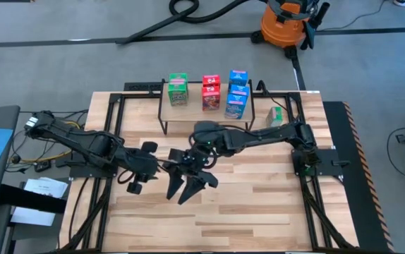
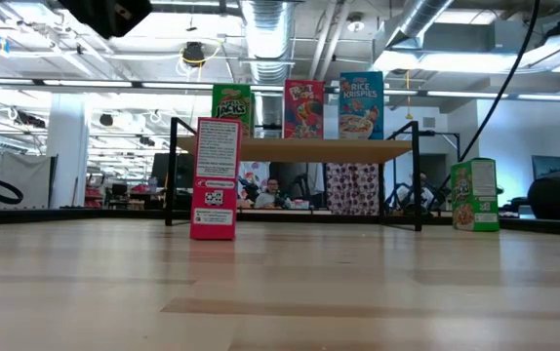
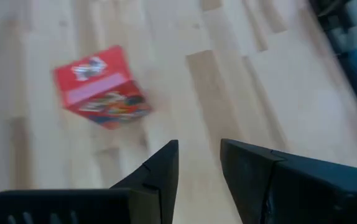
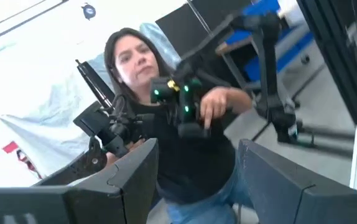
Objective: Stack cereal on shelf
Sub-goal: Put the red cereal box on the shelf aligned with the other red cereal box
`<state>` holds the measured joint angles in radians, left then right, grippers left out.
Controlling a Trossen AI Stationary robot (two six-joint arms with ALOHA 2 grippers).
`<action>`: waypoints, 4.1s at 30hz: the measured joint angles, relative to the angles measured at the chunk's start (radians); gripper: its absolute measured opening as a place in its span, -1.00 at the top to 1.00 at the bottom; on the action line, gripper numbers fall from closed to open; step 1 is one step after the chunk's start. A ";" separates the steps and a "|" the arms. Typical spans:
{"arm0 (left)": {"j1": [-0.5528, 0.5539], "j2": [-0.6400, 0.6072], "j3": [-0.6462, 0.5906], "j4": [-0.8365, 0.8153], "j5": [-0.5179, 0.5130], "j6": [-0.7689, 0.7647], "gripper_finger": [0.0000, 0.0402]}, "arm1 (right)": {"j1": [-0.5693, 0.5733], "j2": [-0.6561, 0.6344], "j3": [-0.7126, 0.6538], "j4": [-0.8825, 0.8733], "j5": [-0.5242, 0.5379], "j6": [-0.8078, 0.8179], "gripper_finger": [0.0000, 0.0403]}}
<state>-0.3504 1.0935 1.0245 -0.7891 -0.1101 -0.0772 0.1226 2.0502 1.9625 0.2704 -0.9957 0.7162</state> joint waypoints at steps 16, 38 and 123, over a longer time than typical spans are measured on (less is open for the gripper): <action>0.000 0.003 0.000 0.078 0.152 -0.203 0.46 | -0.005 0.000 0.000 0.130 0.208 -0.251 -0.23; 0.000 0.004 -0.001 0.100 -0.269 -0.169 0.46 | 0.037 -0.002 0.002 0.156 0.418 -0.006 -0.23; 0.005 -0.308 0.093 -0.167 -0.341 -0.148 0.46 | -0.128 -0.002 0.002 -1.093 0.728 0.218 -0.24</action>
<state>-0.3454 0.7850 1.1175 -0.9558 -0.4513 -0.2249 -0.0056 2.0487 1.9644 -0.8226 -0.2673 0.9343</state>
